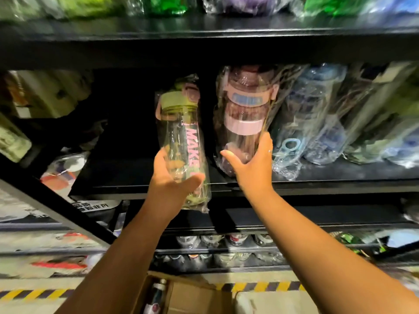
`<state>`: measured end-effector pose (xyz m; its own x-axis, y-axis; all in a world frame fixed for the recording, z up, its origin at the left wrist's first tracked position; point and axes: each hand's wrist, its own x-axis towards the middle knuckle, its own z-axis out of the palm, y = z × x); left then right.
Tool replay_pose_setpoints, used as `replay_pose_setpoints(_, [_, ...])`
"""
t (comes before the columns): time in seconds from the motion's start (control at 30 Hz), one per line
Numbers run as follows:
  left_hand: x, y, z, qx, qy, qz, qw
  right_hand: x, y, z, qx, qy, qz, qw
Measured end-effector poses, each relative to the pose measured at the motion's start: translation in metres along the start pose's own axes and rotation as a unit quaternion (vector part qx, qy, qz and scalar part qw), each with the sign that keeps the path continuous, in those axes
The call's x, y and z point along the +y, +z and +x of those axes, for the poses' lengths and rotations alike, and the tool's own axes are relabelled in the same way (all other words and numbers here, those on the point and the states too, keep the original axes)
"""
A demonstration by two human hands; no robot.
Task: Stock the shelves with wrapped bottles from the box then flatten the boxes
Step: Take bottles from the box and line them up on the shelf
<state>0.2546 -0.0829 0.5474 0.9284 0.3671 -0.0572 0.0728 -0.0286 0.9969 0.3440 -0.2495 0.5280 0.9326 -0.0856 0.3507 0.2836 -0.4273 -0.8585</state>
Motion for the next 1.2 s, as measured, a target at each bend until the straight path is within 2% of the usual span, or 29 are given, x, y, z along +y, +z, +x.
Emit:
replay_pose_setpoints(0.17, [-0.001, 0.004, 0.0, -0.001, 0.006, 0.008, 1.0, 0.008, -0.003, -0.013, -0.026, 0.023, -0.049, 0.998])
replay_pose_setpoints(0.3, [0.005, 0.005, 0.0, -0.003, 0.025, 0.004, 1.0, 0.012, -0.006, -0.012, -0.042, 0.041, -0.023, 0.998])
replay_pose_setpoints(0.53, [0.008, 0.01, 0.009, 0.002, 0.07, -0.014, 0.997, 0.014, -0.009, -0.012, -0.027, 0.039, -0.001, 0.999])
replay_pose_setpoints(0.73, [0.0, 0.02, 0.017, 0.021, 0.071, 0.04, 0.996, 0.015, -0.008, -0.011, -0.018, 0.042, -0.017, 0.999])
replay_pose_setpoints(0.9, [-0.008, 0.026, 0.026, 0.043, 0.125, 0.105, 0.986, 0.021, -0.014, -0.012, -0.031, 0.051, -0.011, 0.998])
replay_pose_setpoints(1.03, [-0.018, 0.035, 0.04, 0.088, 0.138, 0.133, 0.977, 0.023, -0.016, -0.012, -0.033, 0.049, 0.0, 0.998])
replay_pose_setpoints(1.2, [-0.03, 0.042, 0.046, 0.09, 0.103, 0.181, 0.974, 0.025, -0.015, -0.01, -0.028, 0.029, -0.004, 0.999])
